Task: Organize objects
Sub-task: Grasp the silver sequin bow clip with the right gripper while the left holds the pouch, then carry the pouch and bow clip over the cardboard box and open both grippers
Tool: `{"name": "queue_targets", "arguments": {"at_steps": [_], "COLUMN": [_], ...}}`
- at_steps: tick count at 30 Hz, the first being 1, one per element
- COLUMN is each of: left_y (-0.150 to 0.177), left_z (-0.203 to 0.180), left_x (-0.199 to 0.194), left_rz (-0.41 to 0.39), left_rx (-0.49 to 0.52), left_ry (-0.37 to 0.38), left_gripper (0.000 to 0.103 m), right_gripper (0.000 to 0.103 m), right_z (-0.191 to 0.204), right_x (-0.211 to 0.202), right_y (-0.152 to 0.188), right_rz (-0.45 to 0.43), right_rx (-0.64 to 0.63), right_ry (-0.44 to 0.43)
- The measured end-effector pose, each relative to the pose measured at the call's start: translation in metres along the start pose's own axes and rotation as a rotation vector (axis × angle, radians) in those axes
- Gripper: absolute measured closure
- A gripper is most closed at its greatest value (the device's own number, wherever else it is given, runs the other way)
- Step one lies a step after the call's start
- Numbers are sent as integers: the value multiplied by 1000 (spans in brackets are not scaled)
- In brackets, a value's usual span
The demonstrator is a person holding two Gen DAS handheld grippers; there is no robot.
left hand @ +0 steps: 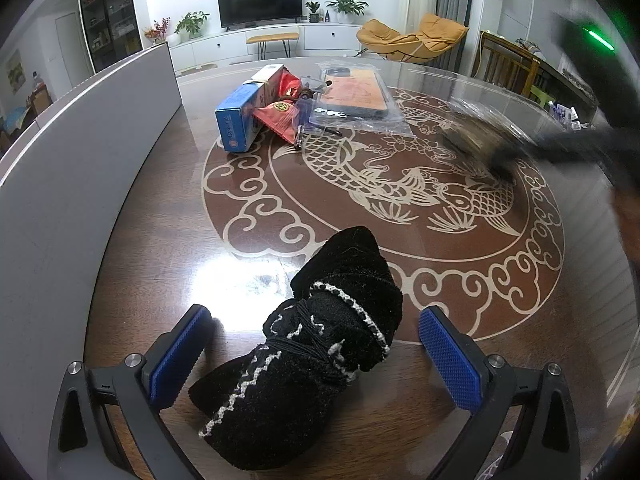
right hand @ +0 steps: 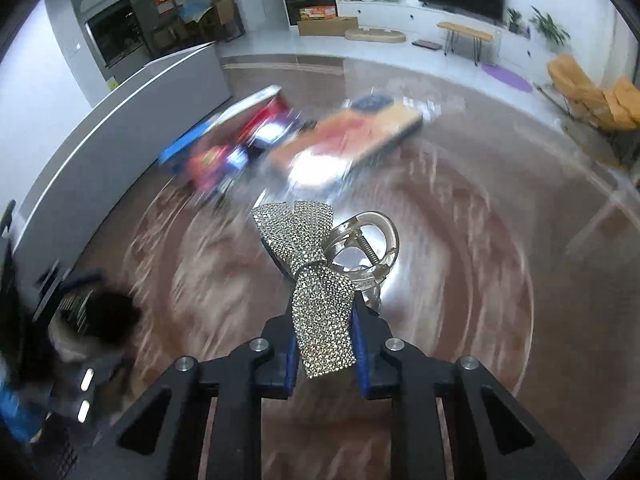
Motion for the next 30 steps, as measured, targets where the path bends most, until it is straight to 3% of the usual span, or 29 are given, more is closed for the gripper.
{"name": "queue_targets", "arguments": {"at_steps": [4,6,7,8,12,13,14,15,16,17,21,25,27,30], "left_y": [1,2,3,4,2,2,0,0,0,1,8,3,-3,-12], "left_z": [0,-1,0,1,7,8,11,12,13,17,29,61,82,137], "left_x": [-1,-2,-3,-3,-5,-8,-10,-12,-13,-19,-48,-97,-119,-145], "left_rz": [10,36,54,71,79,49,16,7,10,3,-40,-81,-115,-157], "left_rx": [19,58,80,91,39,26,40,46,26,-18,-92,-222,-250,-275], "left_ry": [10,31,41,48,96,95,38,12,35,79,124,219,217,123], "left_gripper": [0,0,0,0,1,27,59,66,66,66,66,66,66,66], "right_gripper": [77,51,26,17,17,18,28,39,52,53,53,53,53,53], "right_z": [26,35,37,37,40,41,42,42,39,37,52,90,119,176], "right_x": [-21,-26,-28,-32,-27,-24,-18,-13,-12,-12,-30,-58,-69,-77], "right_y": [65,85,91,92,78,74,69,67,66,66,70,61,42,4], "right_rz": [5,-8,-12,-25,-24,-20,-14,-10,-11,-25,-66,-100,-131,-176], "right_rx": [50,43,28,11,-46,-50,-49,-37,-10,23,50,34,7,-33], "right_ry": [-19,-33,-16,12,23,23,24,31,25,9,5,-25,-66,-162]}}
Point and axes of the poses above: each gripper's, at about its wrist camera, not at the fingertips, and x roughly the way its jaws point, z to its left, y to its underside, the point moved 6 cm from there along x, roughly the way its jaws point, and after that the axes turned 12 degrees about -y, right-handed, at the moved point
